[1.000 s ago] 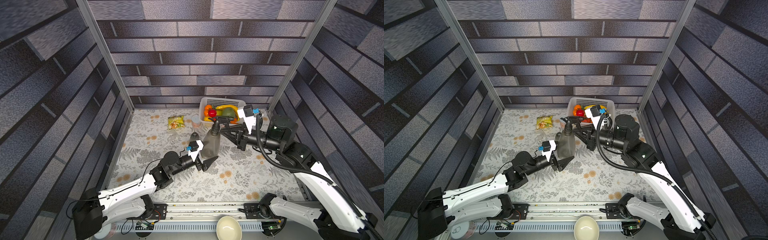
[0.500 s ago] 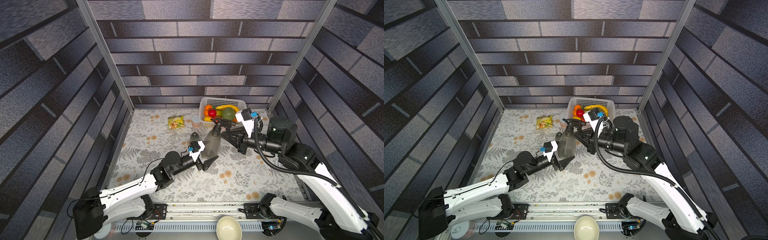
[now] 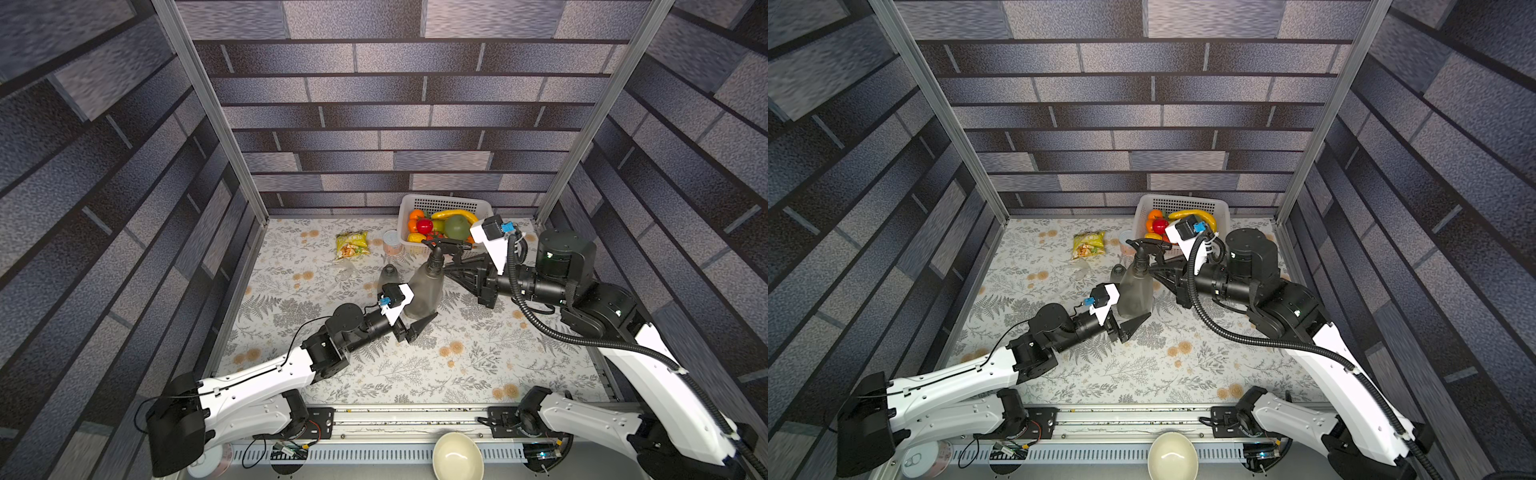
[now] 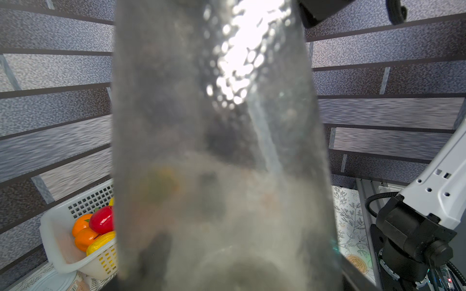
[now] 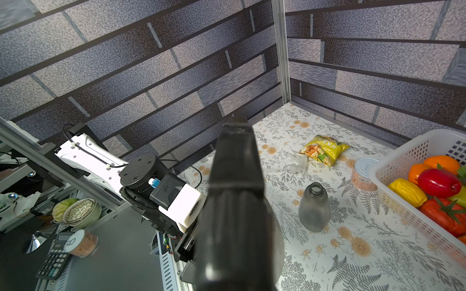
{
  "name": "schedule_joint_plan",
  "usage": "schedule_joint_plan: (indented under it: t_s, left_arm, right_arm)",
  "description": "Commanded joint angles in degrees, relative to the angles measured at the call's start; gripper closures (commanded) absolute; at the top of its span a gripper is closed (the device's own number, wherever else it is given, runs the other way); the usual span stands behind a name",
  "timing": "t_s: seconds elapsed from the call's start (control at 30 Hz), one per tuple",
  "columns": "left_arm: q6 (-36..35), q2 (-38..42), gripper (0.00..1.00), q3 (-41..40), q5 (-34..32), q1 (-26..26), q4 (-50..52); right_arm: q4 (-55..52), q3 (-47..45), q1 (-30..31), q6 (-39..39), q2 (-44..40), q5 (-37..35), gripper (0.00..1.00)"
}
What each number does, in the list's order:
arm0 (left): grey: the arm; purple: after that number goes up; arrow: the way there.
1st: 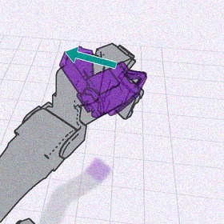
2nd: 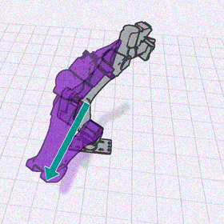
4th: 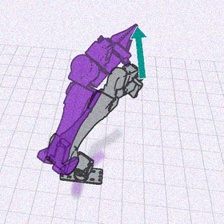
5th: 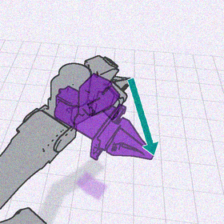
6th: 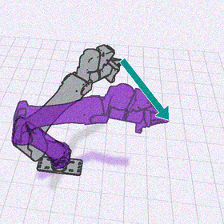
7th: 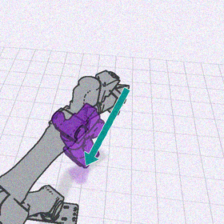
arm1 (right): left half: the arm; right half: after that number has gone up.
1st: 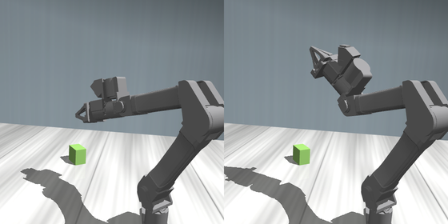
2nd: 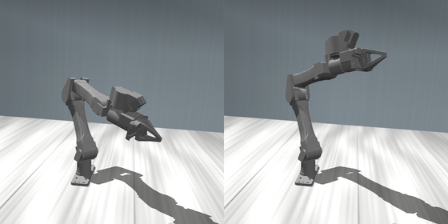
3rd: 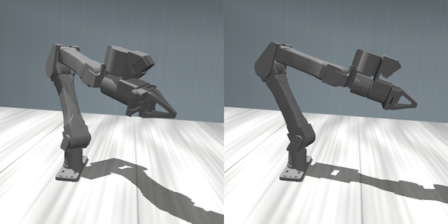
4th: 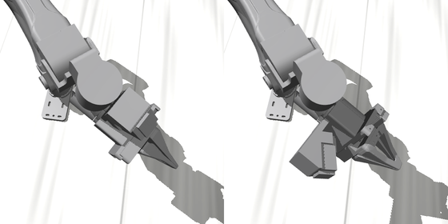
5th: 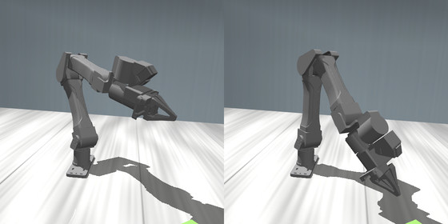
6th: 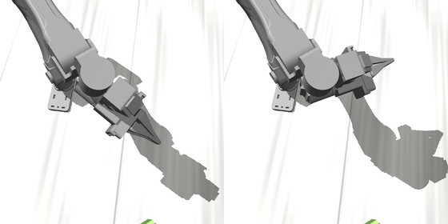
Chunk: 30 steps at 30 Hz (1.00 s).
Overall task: Attach spray nozzles to spray bottles
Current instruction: Screw the spray nozzle on the spray bottle.
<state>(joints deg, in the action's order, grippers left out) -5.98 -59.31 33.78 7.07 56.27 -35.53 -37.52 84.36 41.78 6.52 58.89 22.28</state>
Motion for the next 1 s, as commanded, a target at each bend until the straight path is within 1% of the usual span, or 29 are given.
schedule_joint_plan:
  t_s: [0.0, 0.13, 0.27, 0.47, 0.6, 0.63, 0.73, 0.87, 0.97]
  left_arm:
    - [-1.58, 0.86, 0.32, 0.15, 1.37, -0.01, -4.90]
    - [-1.60, 0.69, 0.32, 0.11, 1.63, -0.11, -5.06]
    - [-1.88, 0.85, 0.32, 0.16, 1.55, 0.35, -4.66]
    - [-2.54, 0.78, 0.32, 0.58, 1.63, 1.19, -3.85]
    - [-2.72, 0.51, 0.32, 0.77, 1.63, 1.48, -4.10]
    - [-2.81, 0.51, 0.32, 0.76, 1.55, 1.48, -4.22]
    - [-2.90, 0.50, 0.32, 0.84, 1.54, 1.65, -4.39]
    - [-3.06, 0.55, 0.32, 0.85, 1.53, 1.88, -4.14]
    - [-3.07, 0.77, 0.31, 0.85, 1.43, 2.04, -4.05]
  right_arm:
    - [-2.83, -0.94, 1.01, -0.44, -0.01, 1.00, 0.88]
    - [-4.45, 0.50, 1.09, -1.03, 0.79, 0.57, 0.88]
    - [-4.75, 0.74, 1.11, -1.04, 1.37, 0.43, 0.82]
    - [-4.79, 2.60, 1.04, -1.30, 1.34, -0.90, 0.79]
    - [-5.70, 4.21, 1.11, -1.82, 1.69, -1.90, 0.68]
    - [-5.81, 4.40, 1.11, -1.99, 1.69, -1.91, 0.62]
    - [-4.73, 4.50, 1.10, -1.84, 1.22, -1.39, 0.53]
    - [-2.67, 5.40, 1.11, -0.80, 0.65, 0.14, 0.47]
    - [0.13, 5.40, 1.11, 0.44, 0.34, 0.32, 0.46]
